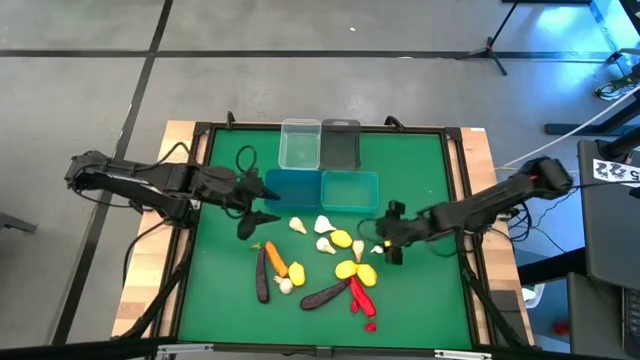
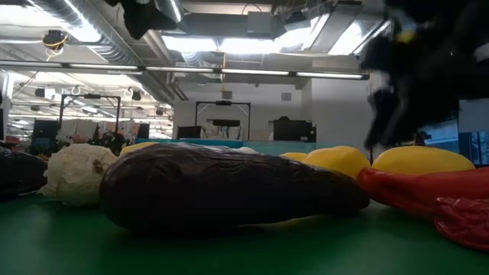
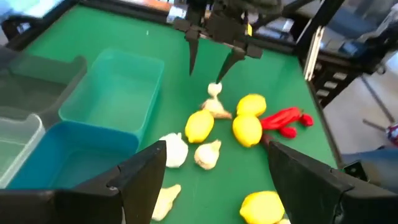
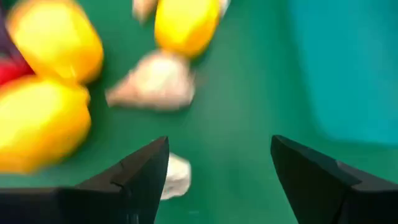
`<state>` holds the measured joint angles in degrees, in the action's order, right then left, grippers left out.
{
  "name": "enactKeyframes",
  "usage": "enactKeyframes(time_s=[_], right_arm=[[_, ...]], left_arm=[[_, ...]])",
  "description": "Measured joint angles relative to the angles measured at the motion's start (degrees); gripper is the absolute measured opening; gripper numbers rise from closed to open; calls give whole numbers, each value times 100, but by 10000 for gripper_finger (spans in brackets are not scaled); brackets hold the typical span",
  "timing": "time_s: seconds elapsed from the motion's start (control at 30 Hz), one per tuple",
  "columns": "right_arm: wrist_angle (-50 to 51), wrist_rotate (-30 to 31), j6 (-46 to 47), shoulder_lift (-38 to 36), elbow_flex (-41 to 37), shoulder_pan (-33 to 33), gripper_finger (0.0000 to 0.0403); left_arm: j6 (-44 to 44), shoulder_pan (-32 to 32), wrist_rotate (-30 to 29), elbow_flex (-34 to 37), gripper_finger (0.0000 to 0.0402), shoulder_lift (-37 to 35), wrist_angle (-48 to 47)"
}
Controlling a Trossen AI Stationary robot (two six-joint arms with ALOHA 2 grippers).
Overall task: Sort produce into baskets
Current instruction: Put the white garlic into the transparent bin
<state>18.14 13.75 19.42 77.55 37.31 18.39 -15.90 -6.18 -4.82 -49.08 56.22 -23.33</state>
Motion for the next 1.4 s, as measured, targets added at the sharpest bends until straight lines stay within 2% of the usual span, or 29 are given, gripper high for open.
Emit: enactKeyframes(time_s=[0.23,0.47,0.77,1.4], right_arm=[[42,-205,-57,674,-1,2,280],[-86,-454,-185,676,10,2,280],[1009,-690,-139,436,8,-2,280],[790,-707,-99,405,8,-2,280]], left_arm=[[170,-53,3,0,276,288,-21],[241,-83,6,-2,276,266,-26],[262,-80,2,-2,276,261,-44],[428,-15,-188,-2,276,279,1]])
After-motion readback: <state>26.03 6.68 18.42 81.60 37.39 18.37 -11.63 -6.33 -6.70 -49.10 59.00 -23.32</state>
